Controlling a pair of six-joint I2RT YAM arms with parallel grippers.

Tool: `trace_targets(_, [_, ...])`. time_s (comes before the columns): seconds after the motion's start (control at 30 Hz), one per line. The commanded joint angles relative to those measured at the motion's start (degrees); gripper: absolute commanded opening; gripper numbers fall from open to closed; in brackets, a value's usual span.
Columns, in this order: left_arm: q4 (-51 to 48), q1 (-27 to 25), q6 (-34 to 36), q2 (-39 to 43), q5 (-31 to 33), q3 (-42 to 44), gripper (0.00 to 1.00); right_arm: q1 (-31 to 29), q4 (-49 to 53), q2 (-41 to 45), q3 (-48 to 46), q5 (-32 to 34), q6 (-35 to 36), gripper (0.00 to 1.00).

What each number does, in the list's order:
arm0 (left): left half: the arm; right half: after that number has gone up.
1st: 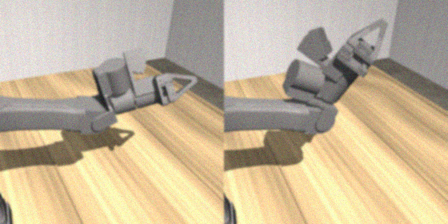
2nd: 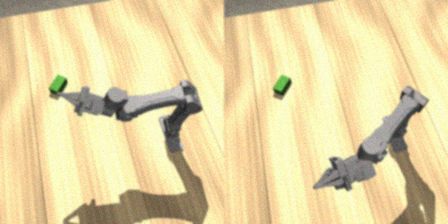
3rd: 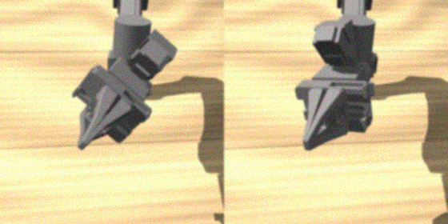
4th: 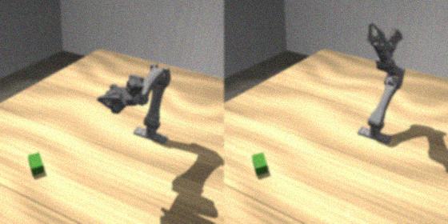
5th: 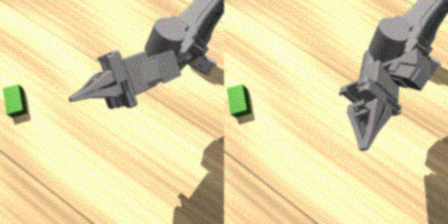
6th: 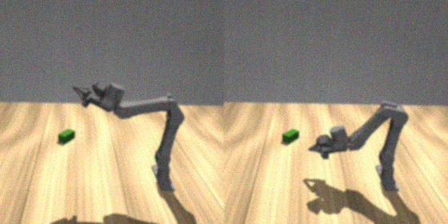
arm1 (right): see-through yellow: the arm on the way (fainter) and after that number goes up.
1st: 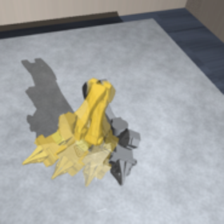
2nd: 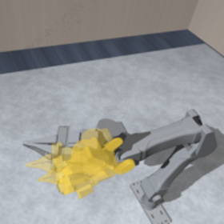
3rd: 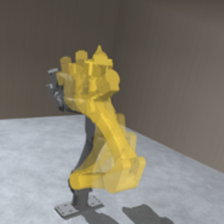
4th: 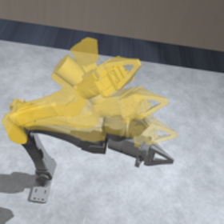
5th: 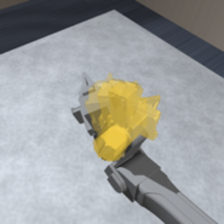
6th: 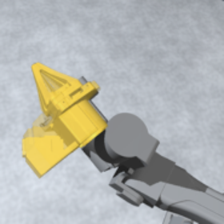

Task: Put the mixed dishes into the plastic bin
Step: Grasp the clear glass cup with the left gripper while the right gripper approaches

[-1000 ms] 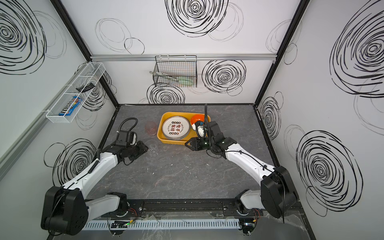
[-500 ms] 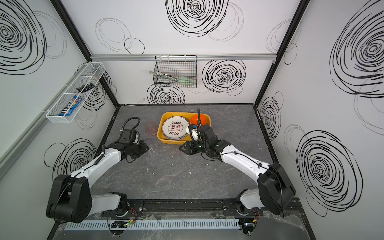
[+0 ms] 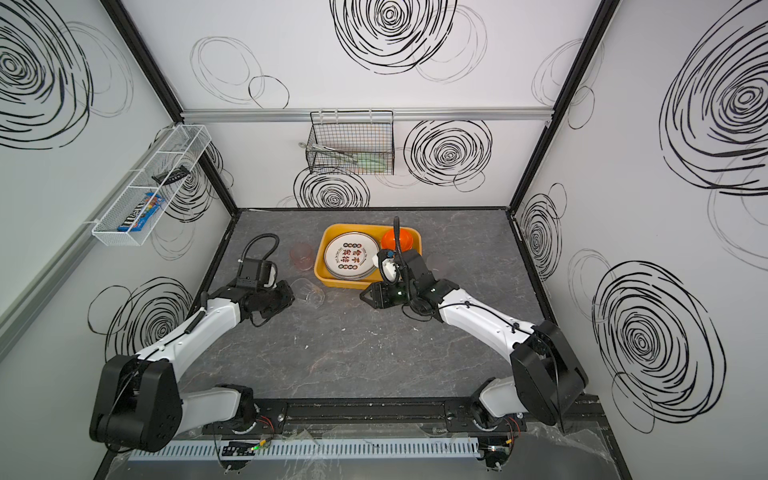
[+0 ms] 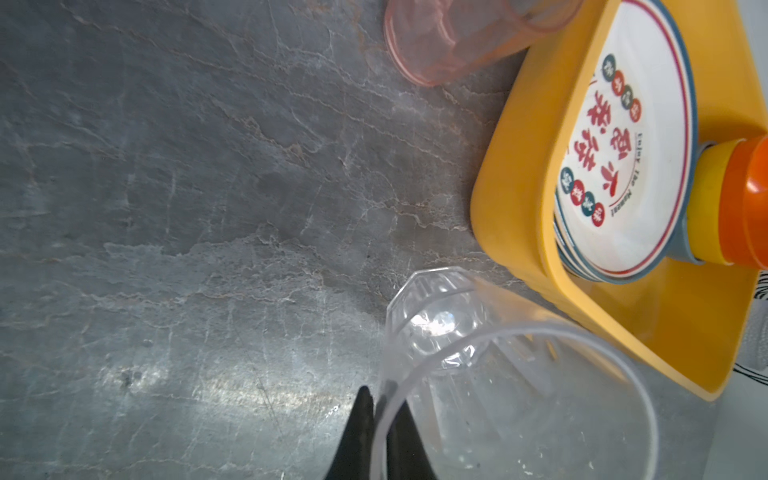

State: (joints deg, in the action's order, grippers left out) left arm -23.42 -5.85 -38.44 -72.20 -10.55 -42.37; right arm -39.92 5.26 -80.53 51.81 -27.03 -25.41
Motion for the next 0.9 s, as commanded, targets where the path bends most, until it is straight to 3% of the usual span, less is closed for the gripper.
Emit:
trace_targets(0.0, [-0.1, 0.7, 1.6, 3.3, -1.7, 0.4, 0.06, -0.4, 0.7, -0.5, 1.0, 1.1, -0.3, 0.47])
trace_targets(0.53, [-4.6, 0.0, 3.0, 12.4, -5.9, 0.3, 0.04, -0.9, 7.5, 0.1, 8.8, 3.3, -2.4, 0.5])
trace_targets(0.63, [-4.7, -1.0, 2.4, 13.0, -6.1, 0.1, 0.04, -1.0, 9.1, -0.1, 10.3, 4.8, -3.8, 0.57])
trace_targets(0.87, [-3.5, -6.8, -0.3, 13.0, -4.7, -0.8, 0.04, -1.1, 12.3, -2.1, 13.4, 4.9, -5.2, 0.6])
